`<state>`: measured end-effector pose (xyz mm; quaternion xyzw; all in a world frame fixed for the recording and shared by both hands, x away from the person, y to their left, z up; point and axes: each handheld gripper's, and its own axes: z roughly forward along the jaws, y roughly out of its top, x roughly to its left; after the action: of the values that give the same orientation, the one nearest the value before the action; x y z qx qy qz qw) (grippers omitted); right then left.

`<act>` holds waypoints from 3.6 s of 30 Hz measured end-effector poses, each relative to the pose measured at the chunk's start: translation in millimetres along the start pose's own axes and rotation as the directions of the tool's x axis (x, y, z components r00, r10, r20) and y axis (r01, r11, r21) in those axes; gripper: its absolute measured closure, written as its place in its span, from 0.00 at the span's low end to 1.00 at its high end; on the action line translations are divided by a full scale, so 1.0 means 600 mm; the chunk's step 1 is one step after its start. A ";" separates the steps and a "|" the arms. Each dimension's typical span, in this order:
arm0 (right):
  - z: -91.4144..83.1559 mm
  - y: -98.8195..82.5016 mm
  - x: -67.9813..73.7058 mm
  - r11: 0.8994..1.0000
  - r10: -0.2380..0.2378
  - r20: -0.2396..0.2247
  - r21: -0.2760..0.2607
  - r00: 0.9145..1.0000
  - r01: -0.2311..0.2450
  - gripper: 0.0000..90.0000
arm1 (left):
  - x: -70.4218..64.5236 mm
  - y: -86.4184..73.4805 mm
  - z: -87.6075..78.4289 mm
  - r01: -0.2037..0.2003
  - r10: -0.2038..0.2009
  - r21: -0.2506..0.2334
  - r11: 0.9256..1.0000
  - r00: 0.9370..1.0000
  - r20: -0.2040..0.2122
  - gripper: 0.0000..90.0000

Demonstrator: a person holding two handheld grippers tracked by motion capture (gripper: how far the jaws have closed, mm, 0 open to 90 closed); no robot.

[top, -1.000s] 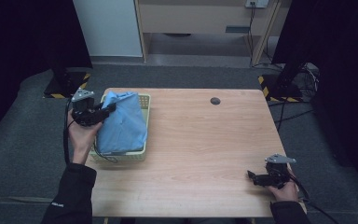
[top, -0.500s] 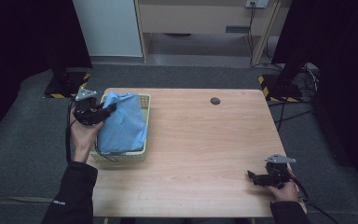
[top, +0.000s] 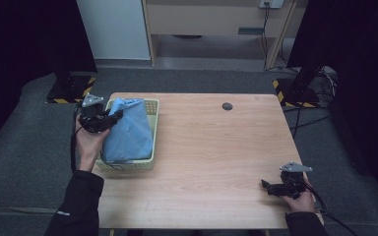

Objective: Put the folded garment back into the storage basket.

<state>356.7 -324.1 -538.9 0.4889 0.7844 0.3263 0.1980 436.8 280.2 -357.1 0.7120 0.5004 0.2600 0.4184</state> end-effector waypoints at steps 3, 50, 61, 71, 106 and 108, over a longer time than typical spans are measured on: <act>0.000 0.000 0.000 1.000 -0.001 0.000 0.000 1.000 0.001 0.00 | -0.007 -0.001 0.011 -0.004 0.004 0.006 1.000 1.000 0.008 0.77; 0.000 0.000 0.000 1.000 0.000 0.000 0.000 1.000 0.000 0.00 | 0.031 -0.049 0.102 -0.049 0.051 0.032 0.998 0.996 -0.076 0.44; 0.000 0.000 0.000 1.000 0.000 0.000 0.000 1.000 0.000 0.00 | 0.026 -0.063 0.075 -0.049 0.045 -0.058 0.997 0.996 -0.070 0.34; 0.000 0.000 0.000 1.000 0.000 0.000 0.000 1.000 0.000 0.00 | 0.042 -0.094 0.057 0.073 -0.088 -0.125 0.989 0.989 -0.118 0.25; 0.000 0.000 0.000 1.000 0.000 0.001 0.000 1.000 0.000 0.00 | 0.117 -0.106 0.164 0.108 -0.088 0.063 0.992 0.963 -0.256 0.60; 0.000 0.000 0.000 1.000 -0.002 0.000 -0.001 1.000 0.002 0.00 | 0.119 -0.105 0.173 0.121 -0.097 0.082 0.989 0.961 -0.258 0.60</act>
<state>356.9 -323.8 -538.9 0.4881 0.7847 0.3266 0.1983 513.6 321.4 -467.9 0.6639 0.6003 0.3005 0.3296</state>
